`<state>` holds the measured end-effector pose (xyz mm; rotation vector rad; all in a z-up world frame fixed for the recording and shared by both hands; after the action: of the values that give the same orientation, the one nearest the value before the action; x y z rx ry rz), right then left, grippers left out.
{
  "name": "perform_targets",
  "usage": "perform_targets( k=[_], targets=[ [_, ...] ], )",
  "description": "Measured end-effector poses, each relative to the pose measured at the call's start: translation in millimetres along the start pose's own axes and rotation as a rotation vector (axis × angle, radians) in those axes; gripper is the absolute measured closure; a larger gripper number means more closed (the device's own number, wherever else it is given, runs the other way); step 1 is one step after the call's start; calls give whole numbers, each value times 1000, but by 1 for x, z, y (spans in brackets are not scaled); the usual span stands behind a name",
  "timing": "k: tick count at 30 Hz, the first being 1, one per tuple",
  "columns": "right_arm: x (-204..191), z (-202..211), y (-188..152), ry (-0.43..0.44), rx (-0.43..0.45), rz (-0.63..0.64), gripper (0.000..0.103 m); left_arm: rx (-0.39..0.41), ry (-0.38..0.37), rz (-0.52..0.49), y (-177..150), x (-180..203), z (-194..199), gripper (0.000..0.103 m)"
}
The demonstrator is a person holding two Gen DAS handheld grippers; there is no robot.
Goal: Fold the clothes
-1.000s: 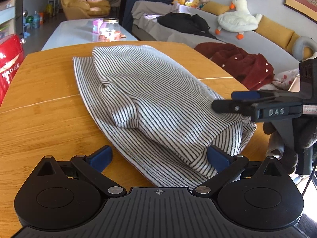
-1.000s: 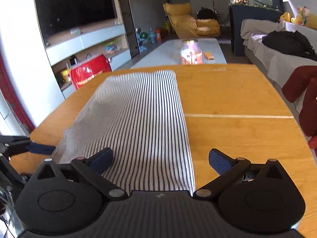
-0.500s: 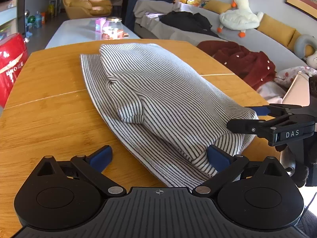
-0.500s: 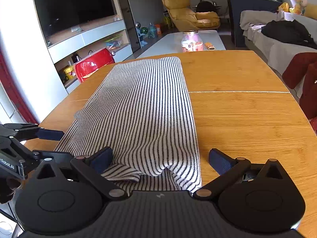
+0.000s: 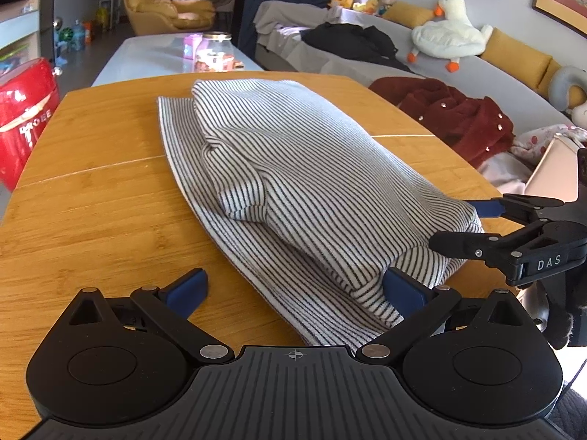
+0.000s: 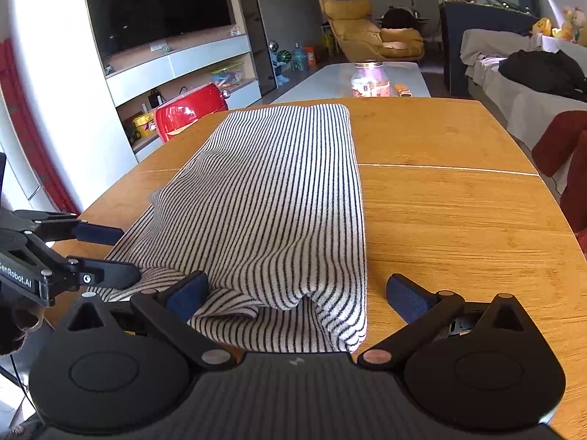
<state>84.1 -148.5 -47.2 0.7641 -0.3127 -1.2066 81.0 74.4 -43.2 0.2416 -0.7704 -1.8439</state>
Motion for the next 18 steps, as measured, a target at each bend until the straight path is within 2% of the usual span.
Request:
perform_targets(
  k=[2, 4, 6, 7, 9, 12, 13, 15, 18],
  targets=[
    [-4, 3, -7, -9, -7, 54, 0, 4, -1, -2, -5, 3, 3, 0],
    [-16, 4, -19, -55, -33, 193, 0, 4, 2, -17, -10, 7, 6, 0],
    [-23, 13, -27, -9, -38, 224, 0, 0, 11, -41, -14, 9, 8, 0],
    [-24, 17, -28, -14, -44, 241, 0, -2, 16, -53, -16, 11, 9, 0],
    [-24, 26, -24, -49, -6, 274, 0, -6, 27, -69, -19, 12, 10, 0],
    [-23, 46, -8, -83, 95, 306, 1, -12, 47, -88, -21, 13, 11, 0],
    [-25, 50, -2, -83, 122, 323, 3, -14, 53, -94, -22, 13, 12, 0],
    [-32, 53, 5, -64, 132, 382, 16, -19, 66, -107, -23, 14, 13, 0],
    [-54, 42, 1, -25, 87, 554, 19, -25, 85, -125, -26, 14, 14, 0]
  ],
)
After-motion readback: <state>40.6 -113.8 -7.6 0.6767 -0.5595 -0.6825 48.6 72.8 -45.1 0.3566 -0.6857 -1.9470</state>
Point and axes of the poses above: each gripper's, at about its wrist camera, not at the fingertips, and z roughly against the way its jaws point, x to its right, y to its top, the point moved 5 cm from there along -z, roughly the way its jaws point, and after that the axes turned 8 degrees about -x, right-handed, at the moved point
